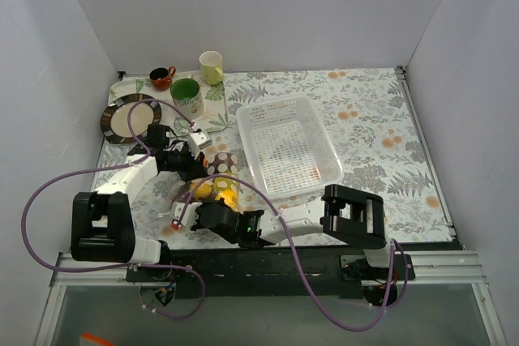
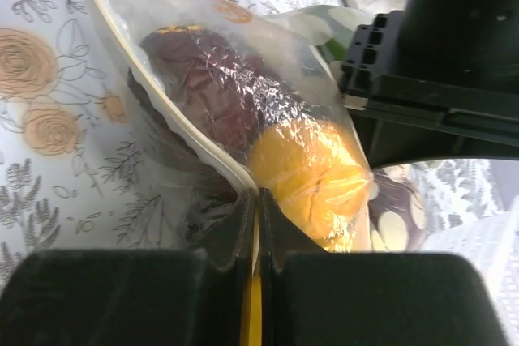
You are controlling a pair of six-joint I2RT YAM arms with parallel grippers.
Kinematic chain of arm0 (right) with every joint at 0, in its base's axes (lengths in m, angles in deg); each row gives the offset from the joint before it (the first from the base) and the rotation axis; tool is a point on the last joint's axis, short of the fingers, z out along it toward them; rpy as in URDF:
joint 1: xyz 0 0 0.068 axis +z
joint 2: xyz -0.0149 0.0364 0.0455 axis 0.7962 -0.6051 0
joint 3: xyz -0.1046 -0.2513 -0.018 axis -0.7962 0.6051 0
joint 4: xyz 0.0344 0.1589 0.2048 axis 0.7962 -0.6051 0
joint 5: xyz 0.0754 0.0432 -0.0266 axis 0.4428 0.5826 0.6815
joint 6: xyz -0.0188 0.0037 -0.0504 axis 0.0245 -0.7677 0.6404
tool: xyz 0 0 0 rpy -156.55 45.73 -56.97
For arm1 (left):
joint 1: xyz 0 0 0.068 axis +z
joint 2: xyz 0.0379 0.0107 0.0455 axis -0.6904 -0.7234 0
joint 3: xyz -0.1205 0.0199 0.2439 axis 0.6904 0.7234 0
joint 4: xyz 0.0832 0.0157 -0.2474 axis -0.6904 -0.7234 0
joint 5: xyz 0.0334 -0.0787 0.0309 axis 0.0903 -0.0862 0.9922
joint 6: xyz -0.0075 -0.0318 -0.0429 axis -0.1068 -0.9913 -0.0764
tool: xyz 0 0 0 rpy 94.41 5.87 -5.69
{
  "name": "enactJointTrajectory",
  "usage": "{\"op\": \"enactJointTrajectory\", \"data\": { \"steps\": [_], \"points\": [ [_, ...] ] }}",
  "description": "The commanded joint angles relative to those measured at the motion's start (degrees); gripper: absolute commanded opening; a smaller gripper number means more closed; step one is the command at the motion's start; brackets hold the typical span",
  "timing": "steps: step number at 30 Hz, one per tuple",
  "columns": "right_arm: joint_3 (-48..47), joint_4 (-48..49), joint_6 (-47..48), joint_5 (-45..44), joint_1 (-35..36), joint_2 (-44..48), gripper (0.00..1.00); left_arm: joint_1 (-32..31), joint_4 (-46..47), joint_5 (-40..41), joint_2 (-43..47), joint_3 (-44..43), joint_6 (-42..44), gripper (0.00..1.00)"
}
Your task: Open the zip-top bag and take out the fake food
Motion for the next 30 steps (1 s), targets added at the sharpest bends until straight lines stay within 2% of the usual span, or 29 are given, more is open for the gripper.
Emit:
{"op": "enactJointTrajectory", "data": {
  "steps": [1,4,5,7,8,10,11,12,13,17,21,22,25,27,28,29,30],
  "points": [
    [-0.7,9.0,7.7,-7.5,-2.9,1.2,0.01,0.3,-7.9,7.8,-1.6,3.1,2.3,0.15],
    [-2.7,5.0,5.3,-4.8,-4.7,4.0,0.01,0.3,-8.5,7.6,-0.7,1.7,2.0,0.2],
    [-3.2,3.0,3.9,-3.7,-5.4,5.0,0.01,0.3,-8.8,7.5,0.5,0.3,1.3,0.3],
    [-4.2,-0.8,-1.7,2.3,-8.3,8.5,0.01,0.9,-10.9,6.6,1.8,-5.3,0.7,0.4],
    [-5.8,-6.0,-3.7,5.2,-9.6,9.6,0.01,1.4,-11.6,4.7,2.7,-7.6,-0.5,0.49],
    [-8.0,-10.5,-9.6,13.1,-13.9,12.2,0.01,3.0,-11.6,3.0,5.4,-14.1,-2.8,0.58],
    [-10.0,-13.3,-11.5,15.8,-15.4,13.0,0.01,4.9,-11.3,1.1,6.0,-15.9,-3.7,0.79],
    [-11.3,-14.6,-12.8,18.4,-16.9,14.1,0.01,6.4,-10.3,0.3,6.9,-17.9,-7.1,0.84],
    [-12.5,-15.7,-13.8,23.0,-19.5,14.4,0.01,7.1,-10.4,-0.3,7.0,-19.6,-8.0,0.86],
    [-20.4,-20.5,-17.3,29.6,-23.2,14.4,0.01,9.5,-12.8,-4.8,6.2,-25.4,-10.3,0.9],
    [-26.8,-23.9,-16.9,31.0,-23.8,13.1,0.01,12.1,-11.6,-7.3,8.6,-23.9,-12.0,0.9],
    [-27.3,-26.2,-16.0,35.6,-23.8,12.8,0.01,12.3,-11.7,-7.9,9.3,-23.5,-11.6,0.9],
    [-27.0,-34.7,-10.1,41.7,-22.6,12.8,0.01,12.3,-13.2,-9.4,10.2,-20.4,-9.5,0.9],
    [-24.5,-38.0,-8.1,41.1,-21.2,13.9,0.17,12.3,-12.3,-9.8,10.6,-17.9,-8.8,0.89],
    [-18.9,-38.2,-6.3,38.7,-19.5,14.9,0.21,12.3,-11.7,-9.9,10.5,-15.5,-8.8,0.89],
    [-15.4,-35.5,-5.5,36.4,-18.3,16.0,0.3,12.3,-11.2,-10.3,10.2,-14.7,-8.9,0.89],
    [-12.1,-33.6,-4.5,33.6,-17.0,18.2,0.34,12.3,-10.0,-10.3,9.4,-13.9,-9.1,0.89]
  ]
}}
